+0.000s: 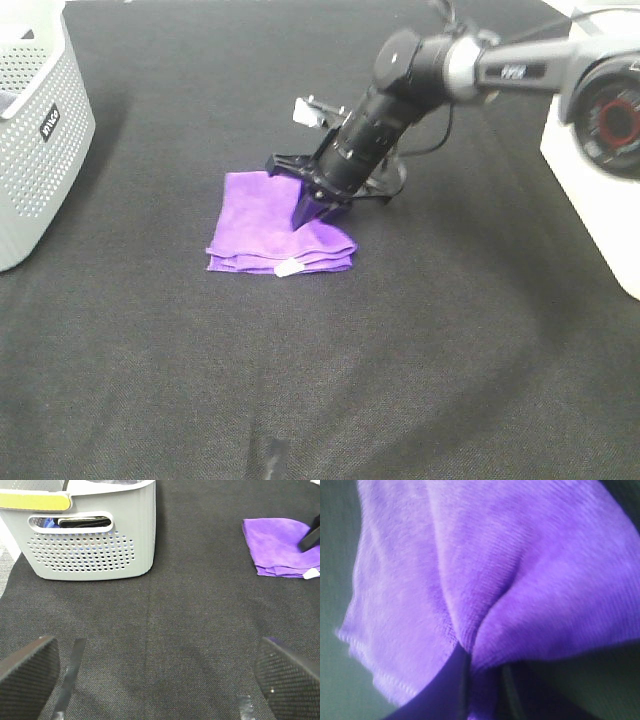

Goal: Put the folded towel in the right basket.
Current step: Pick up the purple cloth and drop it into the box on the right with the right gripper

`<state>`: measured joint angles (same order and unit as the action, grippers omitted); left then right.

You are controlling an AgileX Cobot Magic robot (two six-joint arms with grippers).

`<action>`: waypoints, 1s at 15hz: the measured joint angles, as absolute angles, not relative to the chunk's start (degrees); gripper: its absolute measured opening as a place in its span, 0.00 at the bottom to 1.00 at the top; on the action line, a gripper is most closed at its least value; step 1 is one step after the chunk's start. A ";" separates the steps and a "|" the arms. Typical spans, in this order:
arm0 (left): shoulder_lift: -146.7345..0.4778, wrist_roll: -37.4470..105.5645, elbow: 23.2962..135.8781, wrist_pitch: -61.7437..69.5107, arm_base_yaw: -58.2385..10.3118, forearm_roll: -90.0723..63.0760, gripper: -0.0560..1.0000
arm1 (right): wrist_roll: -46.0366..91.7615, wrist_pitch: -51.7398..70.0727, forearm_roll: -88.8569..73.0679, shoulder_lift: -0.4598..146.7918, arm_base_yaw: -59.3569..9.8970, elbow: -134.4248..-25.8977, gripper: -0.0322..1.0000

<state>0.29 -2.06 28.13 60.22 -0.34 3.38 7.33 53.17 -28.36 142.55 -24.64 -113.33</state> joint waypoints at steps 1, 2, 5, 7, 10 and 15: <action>0.29 -2.06 28.13 60.22 -0.34 3.38 0.99 | 7.33 54.89 -27.22 139.80 -24.29 -112.99 0.15; 0.29 -2.06 28.13 60.22 -0.34 3.38 0.99 | 7.33 56.84 -26.24 132.98 -23.15 -112.93 0.15; 0.29 -2.06 28.13 60.22 -0.34 3.38 0.99 | 7.39 61.36 -22.12 119.18 -17.88 -113.10 0.15; 0.29 -2.06 28.13 60.22 -0.34 3.38 0.99 | 7.39 64.40 -17.65 111.84 -12.89 -113.10 0.15; 0.29 -2.06 28.13 60.22 -0.34 3.38 0.99 | 7.39 65.60 -11.97 103.59 -1.60 -113.10 0.15; 0.29 -2.06 28.13 60.22 -0.34 3.38 0.99 | 7.28 63.60 -11.00 103.30 16.16 -113.16 0.15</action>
<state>0.29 -2.06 28.13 60.22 -0.34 3.38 7.28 63.60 -11.00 103.30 16.16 -113.16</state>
